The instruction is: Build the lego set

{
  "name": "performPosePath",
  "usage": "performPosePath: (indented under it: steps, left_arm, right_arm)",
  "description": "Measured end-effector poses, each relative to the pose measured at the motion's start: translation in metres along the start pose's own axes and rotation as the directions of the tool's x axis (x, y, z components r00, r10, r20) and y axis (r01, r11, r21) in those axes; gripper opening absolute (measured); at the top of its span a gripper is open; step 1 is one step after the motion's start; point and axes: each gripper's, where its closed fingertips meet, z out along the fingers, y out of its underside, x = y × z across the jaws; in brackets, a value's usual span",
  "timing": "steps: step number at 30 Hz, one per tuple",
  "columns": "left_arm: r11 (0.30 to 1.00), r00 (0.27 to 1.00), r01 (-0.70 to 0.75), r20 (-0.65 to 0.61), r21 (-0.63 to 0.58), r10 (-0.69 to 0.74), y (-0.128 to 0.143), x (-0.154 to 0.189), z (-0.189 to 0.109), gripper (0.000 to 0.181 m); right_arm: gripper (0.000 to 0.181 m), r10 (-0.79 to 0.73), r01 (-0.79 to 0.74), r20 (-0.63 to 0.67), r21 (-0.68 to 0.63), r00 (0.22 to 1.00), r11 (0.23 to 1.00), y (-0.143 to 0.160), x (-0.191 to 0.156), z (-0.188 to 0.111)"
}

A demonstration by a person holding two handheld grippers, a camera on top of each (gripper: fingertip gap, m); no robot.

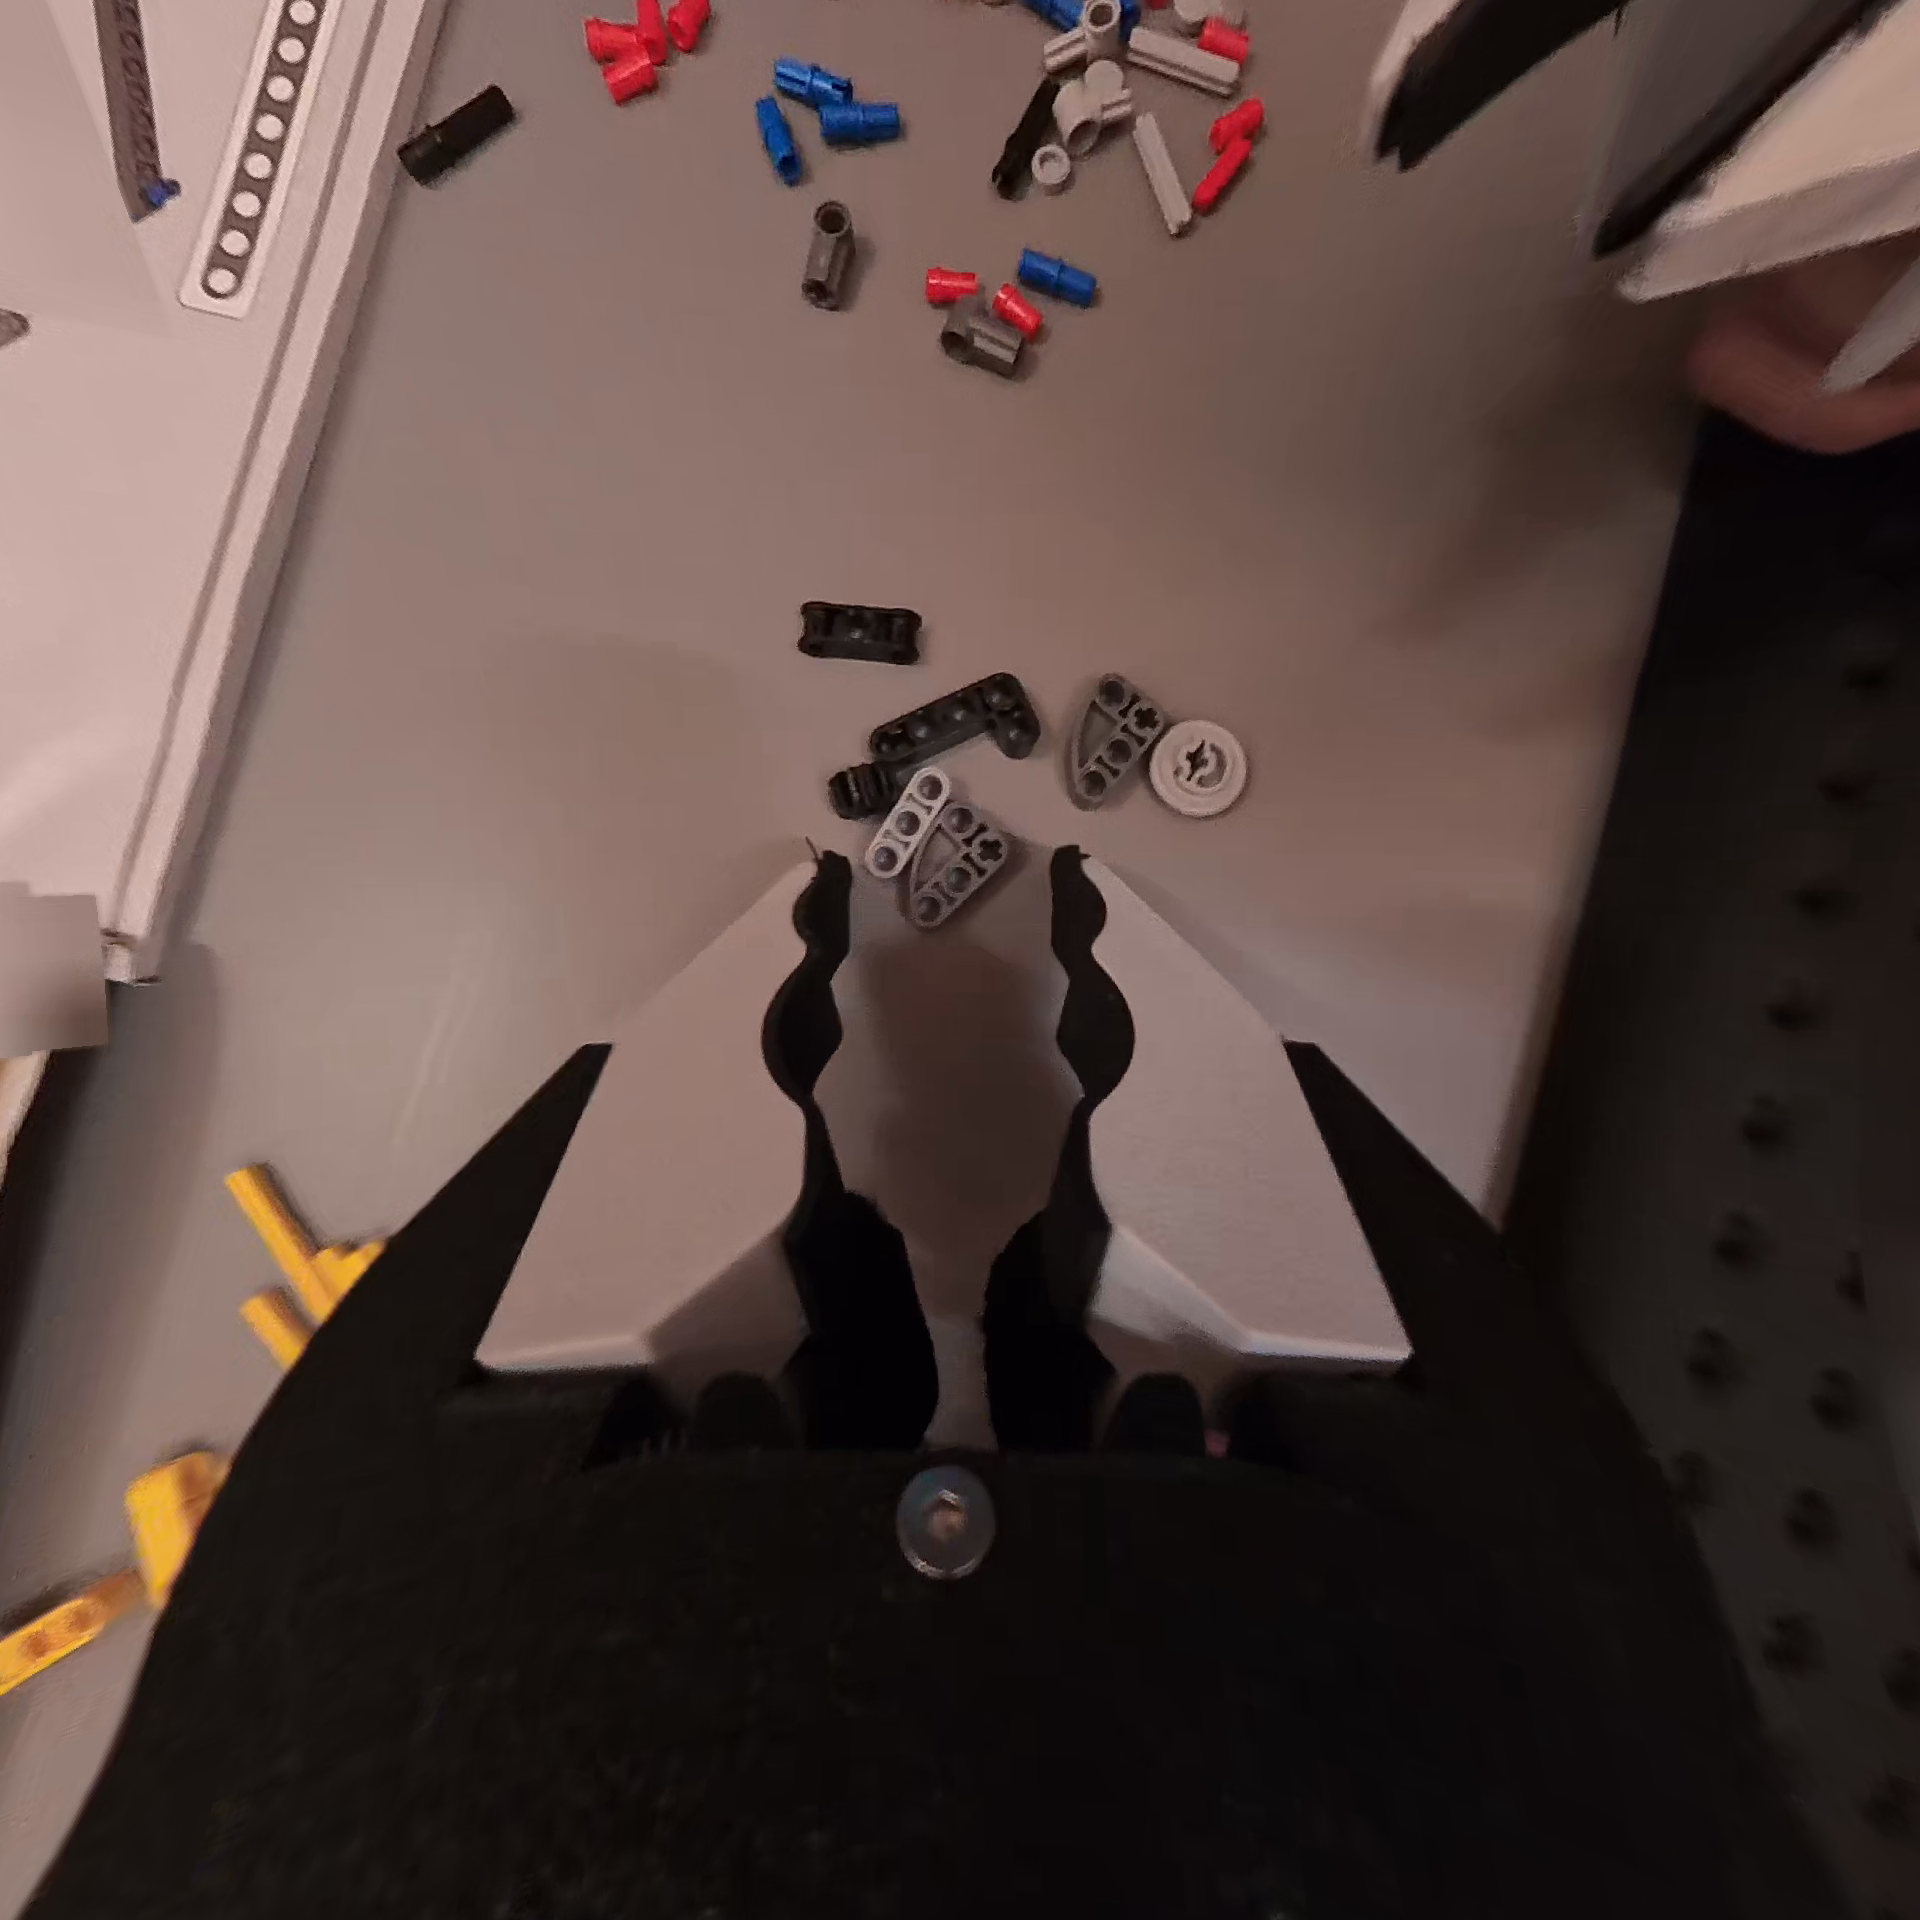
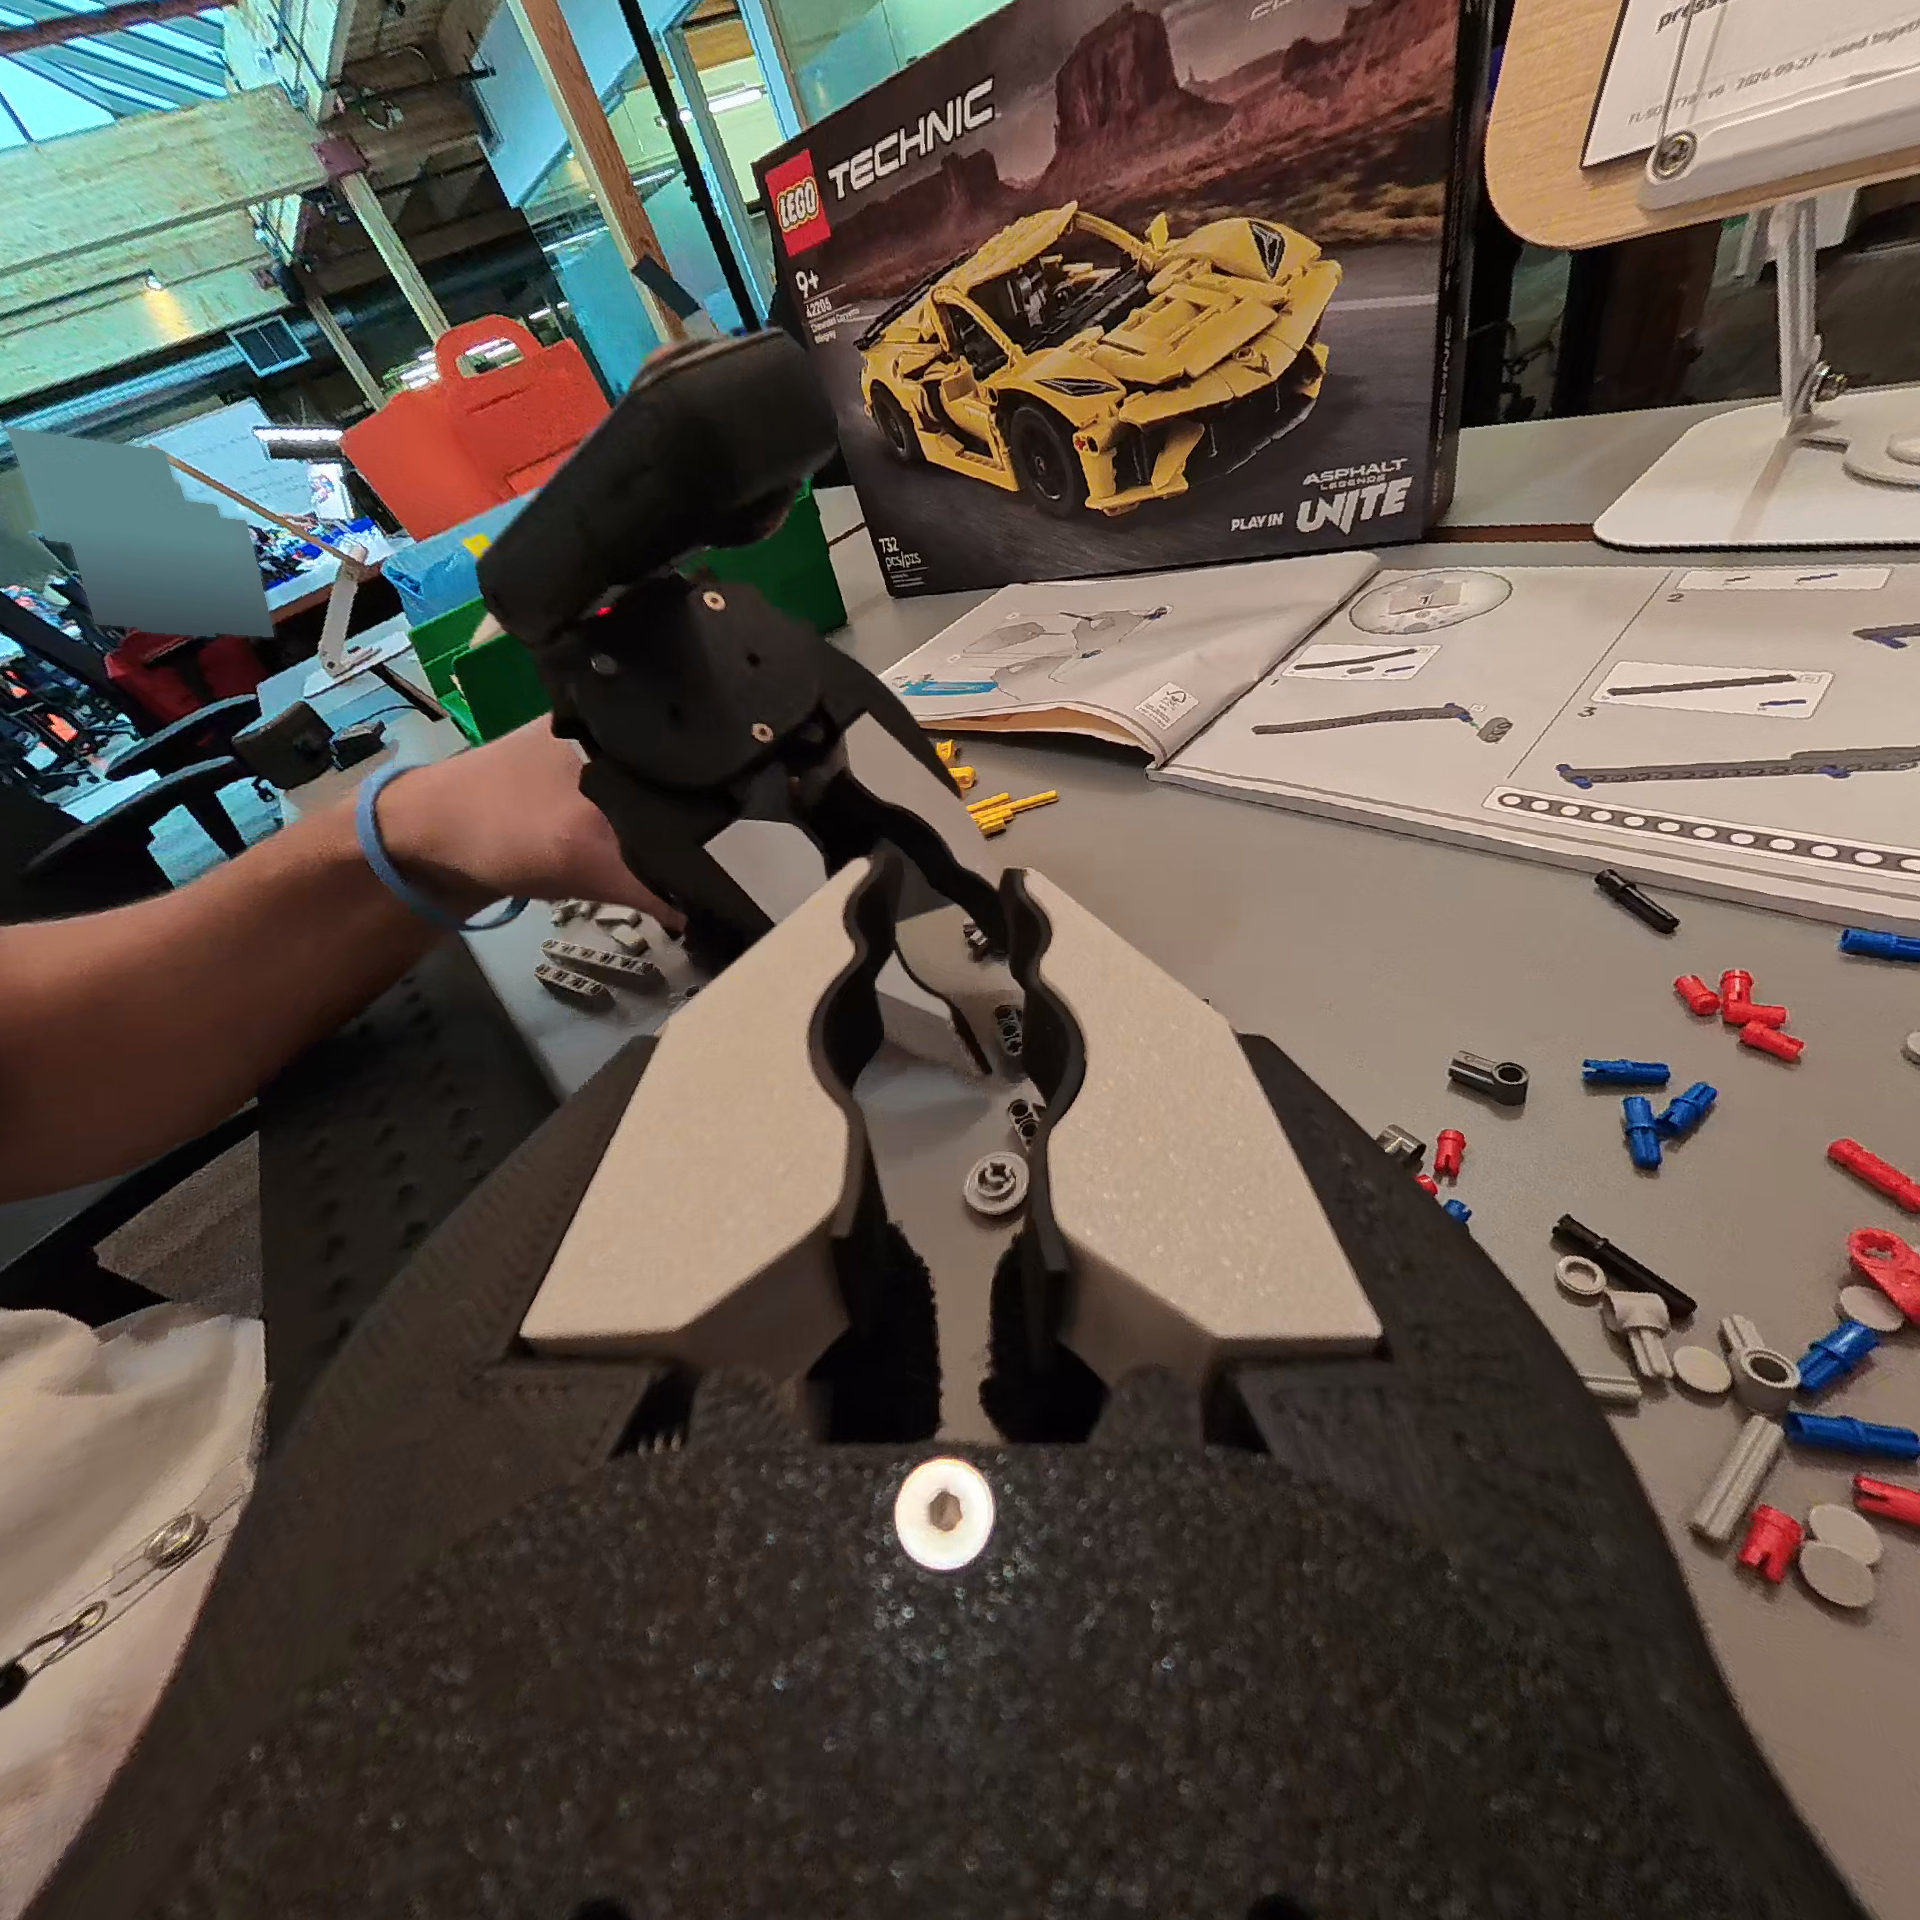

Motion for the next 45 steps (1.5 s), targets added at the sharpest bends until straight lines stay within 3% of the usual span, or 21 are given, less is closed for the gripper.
performPosePath:
  steps: [2,5,10,13,16,18,20,25,28,33,42,45]
  left_arm:
    - [0.999,0.999,0.04,-0.009,0.002,-0.04,0.001,0.003,0.003,0.038]
    - [0.997,0.997,0.079,0.008,0.008,-0.079,0.003,0.003,0.003,0.018]
    - [0.996,0.997,0.077,0.005,0.037,-0.078,0.006,0.004,-0.008,0.018]
    - [0.996,0.99,0.089,0.105,0.024,-0.091,0.031,-0.021,-0.054,0.016]
    - [0.989,0.953,0.147,0.265,0.013,-0.145,0.077,-0.058,-0.124,0.011]
    - [0.981,0.942,0.186,0.275,0.052,-0.194,0.099,-0.062,-0.16,0.011]
    - [0.971,0.933,0.224,0.269,0.088,-0.239,0.115,-0.057,-0.178,0.011]
    - [0.975,0.963,0.212,0.158,0.059,-0.219,0.145,-0.017,-0.165,0.011]
    - [0.976,0.978,0.188,0.075,0.107,-0.197,0.133,0.002,-0.142,0.011]
    - [0.991,0.985,0.129,0.114,0.019,-0.13,0.13,-0.002,-0.112,0.011]
    - [0.992,0.989,0.119,0.095,-0.038,-0.115,0.131,-0.002,-0.1,0.012]
    - [0.988,0.986,0.15,0.073,-0.041,-0.147,0.132,0.002,-0.098,0.022]
  right_arm:
    - [0.02,0.003,-0.003,0.005,0.001,1.0,1.0,0.0,0.0,0.0]
    - [0.02,0.002,-0.002,0.008,-0.001,1.0,1.0,0.0,-0.001,0.0]
    - [0.02,-0.001,0.001,0.006,-0.005,1.0,1.0,0.001,-0.001,0.001]
    - [0.02,-0.003,0.003,0.003,-0.005,1.0,1.0,0.001,-0.001,0.001]
    - [0.02,-0.007,0.007,0.003,-0.01,1.0,1.0,0.002,-0.001,0.002]
    - [0.02,-0.009,0.009,0.002,-0.019,1.0,1.0,0.003,-0.001,0.003]
    - [0.02,-0.011,0.011,-0.001,-0.028,1.0,1.0,0.004,-0.001,0.004]
    - [0.02,-0.019,0.018,-0.01,-0.042,1.0,0.999,0.006,0.0,0.005]
    - [0.02,-0.018,0.017,-0.014,-0.045,1.0,0.999,0.007,0.0,0.006]
    - [0.02,-0.014,0.013,-0.019,-0.041,1.0,0.999,0.006,0.001,0.005]
    - [0.02,-0.008,0.008,-0.012,-0.037,1.0,0.999,0.005,0.001,0.004]
    - [0.02,-0.008,0.008,-0.009,-0.033,1.0,0.999,0.005,0.001,0.004]
